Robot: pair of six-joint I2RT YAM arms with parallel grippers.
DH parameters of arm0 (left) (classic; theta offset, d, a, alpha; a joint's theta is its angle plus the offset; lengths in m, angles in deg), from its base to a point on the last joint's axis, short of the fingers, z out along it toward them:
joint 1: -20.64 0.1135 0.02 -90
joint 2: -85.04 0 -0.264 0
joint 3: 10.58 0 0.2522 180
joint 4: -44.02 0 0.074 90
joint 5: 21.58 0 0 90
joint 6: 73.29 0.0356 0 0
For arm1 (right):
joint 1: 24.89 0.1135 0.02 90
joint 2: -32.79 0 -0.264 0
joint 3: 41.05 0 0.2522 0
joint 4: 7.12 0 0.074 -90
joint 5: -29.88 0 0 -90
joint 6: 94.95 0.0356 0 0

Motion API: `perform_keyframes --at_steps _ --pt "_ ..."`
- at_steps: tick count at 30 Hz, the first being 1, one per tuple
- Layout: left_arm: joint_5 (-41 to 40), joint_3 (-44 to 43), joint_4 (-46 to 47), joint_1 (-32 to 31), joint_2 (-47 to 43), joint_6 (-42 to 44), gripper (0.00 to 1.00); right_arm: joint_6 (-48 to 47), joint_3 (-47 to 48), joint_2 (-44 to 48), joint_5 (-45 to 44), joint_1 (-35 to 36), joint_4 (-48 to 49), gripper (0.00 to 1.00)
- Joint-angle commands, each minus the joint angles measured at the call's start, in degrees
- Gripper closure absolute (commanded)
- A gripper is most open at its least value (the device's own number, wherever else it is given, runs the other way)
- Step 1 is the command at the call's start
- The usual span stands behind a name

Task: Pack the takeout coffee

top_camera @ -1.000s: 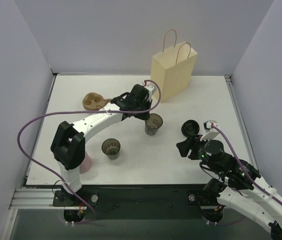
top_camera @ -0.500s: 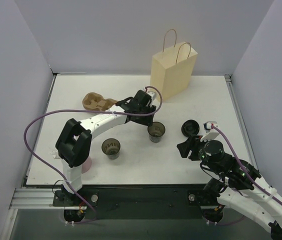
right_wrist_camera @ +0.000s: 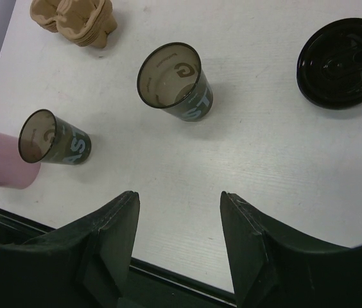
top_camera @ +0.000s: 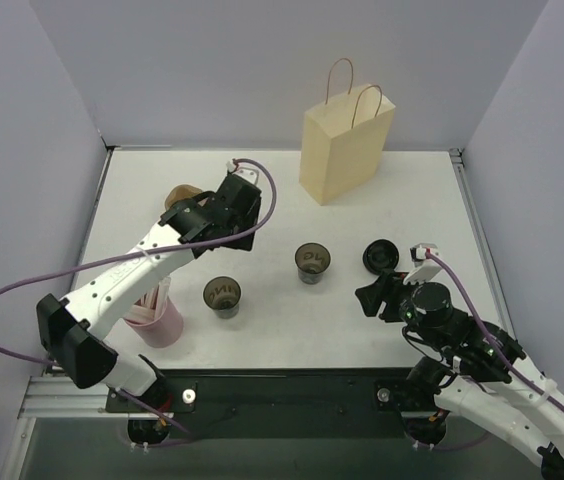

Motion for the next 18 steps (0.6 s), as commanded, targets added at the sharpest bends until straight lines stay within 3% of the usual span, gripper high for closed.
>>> perform_keyframes --at_steps 1,5,8,18 --pt "-2.58 8.91 -7.48 -0.19 -6.24 -4.19 0.38 -0.85 1.30 0.81 -1.18 0.44 -0.42 0.46" --pt "5.75 19.89 -0.29 0.33 -10.38 -4.46 0.37 -0.49 0.51 0.72 -1.80 0.44 -0.24 0.46" --pt "11.29 23.33 4.72 -0.36 -10.39 -3.67 0.37 -0.58 0.59 0.37 -1.71 0.44 -0.33 0.46" --pt "9.91 26.60 9.22 -1.95 -8.54 -3.49 0.35 0.03 0.24 0.90 -1.36 0.53 -0.07 0.46"
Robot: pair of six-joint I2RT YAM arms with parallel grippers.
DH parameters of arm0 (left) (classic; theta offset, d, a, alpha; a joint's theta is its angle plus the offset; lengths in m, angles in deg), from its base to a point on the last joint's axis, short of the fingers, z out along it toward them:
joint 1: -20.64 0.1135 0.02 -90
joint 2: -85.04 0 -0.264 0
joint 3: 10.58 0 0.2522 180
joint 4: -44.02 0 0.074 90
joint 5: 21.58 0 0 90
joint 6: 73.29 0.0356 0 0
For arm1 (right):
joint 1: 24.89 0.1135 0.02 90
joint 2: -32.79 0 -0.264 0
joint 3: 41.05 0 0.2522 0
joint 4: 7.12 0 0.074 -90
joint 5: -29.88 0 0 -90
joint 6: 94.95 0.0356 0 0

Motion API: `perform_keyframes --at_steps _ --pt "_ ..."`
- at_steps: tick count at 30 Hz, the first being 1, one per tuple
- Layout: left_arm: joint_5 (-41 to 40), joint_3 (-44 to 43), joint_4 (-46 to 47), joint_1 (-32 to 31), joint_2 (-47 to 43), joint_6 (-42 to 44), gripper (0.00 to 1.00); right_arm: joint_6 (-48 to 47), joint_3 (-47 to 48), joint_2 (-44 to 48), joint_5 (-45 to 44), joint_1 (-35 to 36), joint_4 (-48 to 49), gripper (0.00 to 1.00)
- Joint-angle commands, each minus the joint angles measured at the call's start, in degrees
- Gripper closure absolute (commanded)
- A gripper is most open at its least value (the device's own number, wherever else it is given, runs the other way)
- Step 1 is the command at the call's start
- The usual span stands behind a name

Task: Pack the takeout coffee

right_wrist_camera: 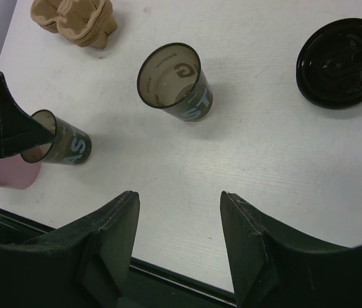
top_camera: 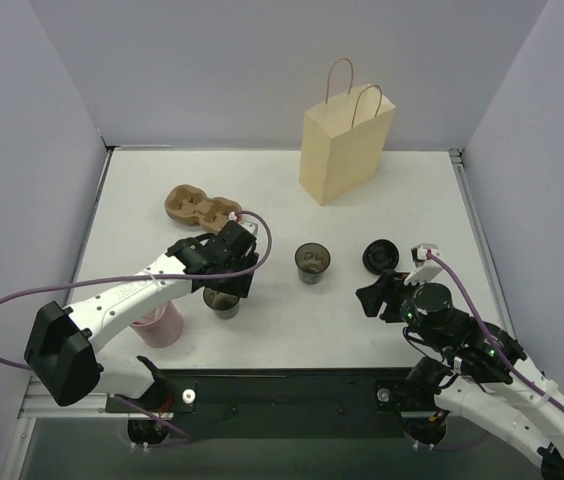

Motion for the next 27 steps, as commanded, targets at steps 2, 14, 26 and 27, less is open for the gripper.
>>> perform_keyframes --at_steps 2,14,26,27 --pt "-0.47 1.15 5.14 -0.49 0.36 -0.21 0.35 0.08 0.24 0.46 -1.29 0.44 0.24 0.46" --pt "-4.24 0.37 6.02 -0.23 8.34 -1.70 0.67 0.52 0.59 -0.15 -0.68 0.53 0.94 0.46" --pt "-17.17 -9.56 5.67 12.69 18.63 1.10 0.76 1.05 -0.64 -1.12 0.99 0.79 2.35 0.46" --pt "-17.61 -9.56 5.84 13.31 18.64 1.28 0.76 0.96 -0.55 -1.03 0.91 0.79 2.26 0.46"
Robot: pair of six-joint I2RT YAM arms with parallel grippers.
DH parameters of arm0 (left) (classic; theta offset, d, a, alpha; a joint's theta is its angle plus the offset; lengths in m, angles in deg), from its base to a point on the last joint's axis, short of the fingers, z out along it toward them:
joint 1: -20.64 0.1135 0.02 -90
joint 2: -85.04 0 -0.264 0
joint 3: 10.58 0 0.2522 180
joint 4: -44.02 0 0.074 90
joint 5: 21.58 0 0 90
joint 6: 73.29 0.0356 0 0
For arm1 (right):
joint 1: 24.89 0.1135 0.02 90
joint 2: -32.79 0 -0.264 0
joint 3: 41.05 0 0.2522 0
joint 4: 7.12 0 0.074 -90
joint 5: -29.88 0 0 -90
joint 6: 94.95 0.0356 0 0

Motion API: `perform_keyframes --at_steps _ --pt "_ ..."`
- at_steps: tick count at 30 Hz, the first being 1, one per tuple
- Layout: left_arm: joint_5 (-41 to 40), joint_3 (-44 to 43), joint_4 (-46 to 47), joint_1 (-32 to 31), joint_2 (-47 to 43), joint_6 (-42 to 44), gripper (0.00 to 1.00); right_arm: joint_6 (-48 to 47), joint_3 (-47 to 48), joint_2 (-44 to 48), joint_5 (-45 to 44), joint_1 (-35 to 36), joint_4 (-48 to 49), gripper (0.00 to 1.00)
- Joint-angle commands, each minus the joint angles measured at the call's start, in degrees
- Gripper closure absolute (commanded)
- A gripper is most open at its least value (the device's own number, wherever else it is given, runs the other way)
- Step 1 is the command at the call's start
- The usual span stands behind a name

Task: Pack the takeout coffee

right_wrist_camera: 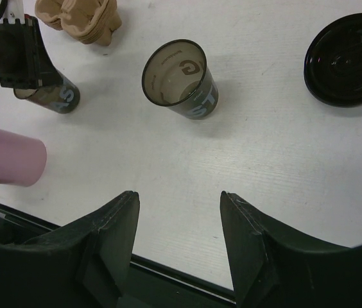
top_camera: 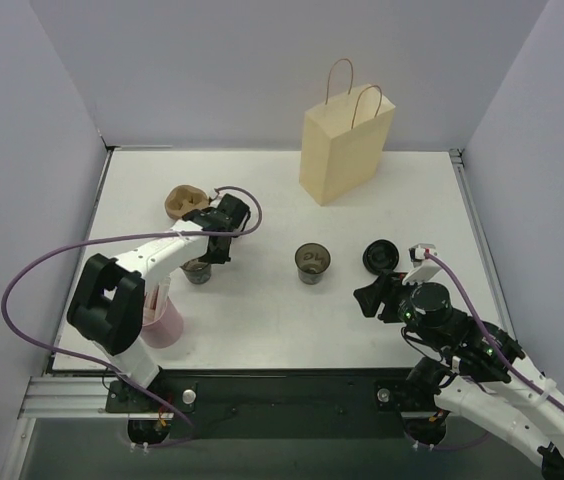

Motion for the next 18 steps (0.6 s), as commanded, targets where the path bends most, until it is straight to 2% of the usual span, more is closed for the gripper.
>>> perform_keyframes --at_steps 1,5,8,13,18 --pt "-4.32 -2.35 1.21 3.23 0.63 1.57 0.76 0.17 -0.44 -0.23 0.12 0.51 1.65 0.46" --pt "-3.01 -1.30 2.26 6.92 -1.04 1.74 0.76 -0.53 -0.09 0.04 -0.41 0.51 1.21 0.46" --pt "-3.27 -1.73 2.44 7.11 -2.10 2.71 0.72 -0.89 0.44 -0.14 -0.85 0.42 1.12 0.46" --pt "-2.74 -3.84 0.78 7.11 -2.80 3.33 0.51 -1.06 0.79 -0.93 -0.76 0.51 1.03 0.46" --pt "-1.52 -6.82 -1.25 6.84 -4.91 4.29 0.41 -1.50 1.67 -1.89 -1.55 0.42 1.03 0.46"
